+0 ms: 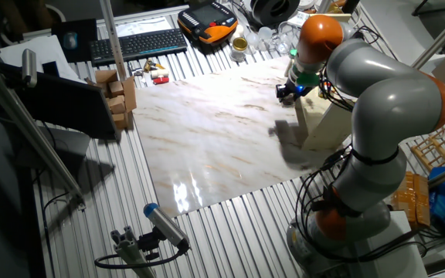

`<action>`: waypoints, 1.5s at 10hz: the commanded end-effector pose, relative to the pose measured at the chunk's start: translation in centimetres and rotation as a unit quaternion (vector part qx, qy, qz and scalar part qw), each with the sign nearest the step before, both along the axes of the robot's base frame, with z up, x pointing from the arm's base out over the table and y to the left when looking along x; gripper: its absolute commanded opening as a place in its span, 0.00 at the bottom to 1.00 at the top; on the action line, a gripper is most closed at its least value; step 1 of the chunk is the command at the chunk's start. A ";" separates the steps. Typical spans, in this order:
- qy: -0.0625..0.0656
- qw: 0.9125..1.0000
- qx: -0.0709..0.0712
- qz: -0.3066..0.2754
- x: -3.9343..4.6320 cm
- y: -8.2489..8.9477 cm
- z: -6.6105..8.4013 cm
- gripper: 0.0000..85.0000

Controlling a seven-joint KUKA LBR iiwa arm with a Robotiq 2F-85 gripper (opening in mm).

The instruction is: Take the object down from the shelf

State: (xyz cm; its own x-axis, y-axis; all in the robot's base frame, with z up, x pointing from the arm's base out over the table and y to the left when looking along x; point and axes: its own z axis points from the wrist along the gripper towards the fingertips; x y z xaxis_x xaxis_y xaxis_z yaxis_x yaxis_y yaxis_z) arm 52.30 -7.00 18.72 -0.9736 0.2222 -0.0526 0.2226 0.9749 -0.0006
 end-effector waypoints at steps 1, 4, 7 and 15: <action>0.000 1.000 0.002 0.011 0.00 0.0 0.0 0.00; 0.001 0.999 0.014 0.034 0.26 0.8 0.2 0.00; 0.003 0.999 0.006 0.045 1.26 5.2 0.6 0.00; -0.002 0.998 -0.003 0.055 0.59 11.8 -1.9 0.00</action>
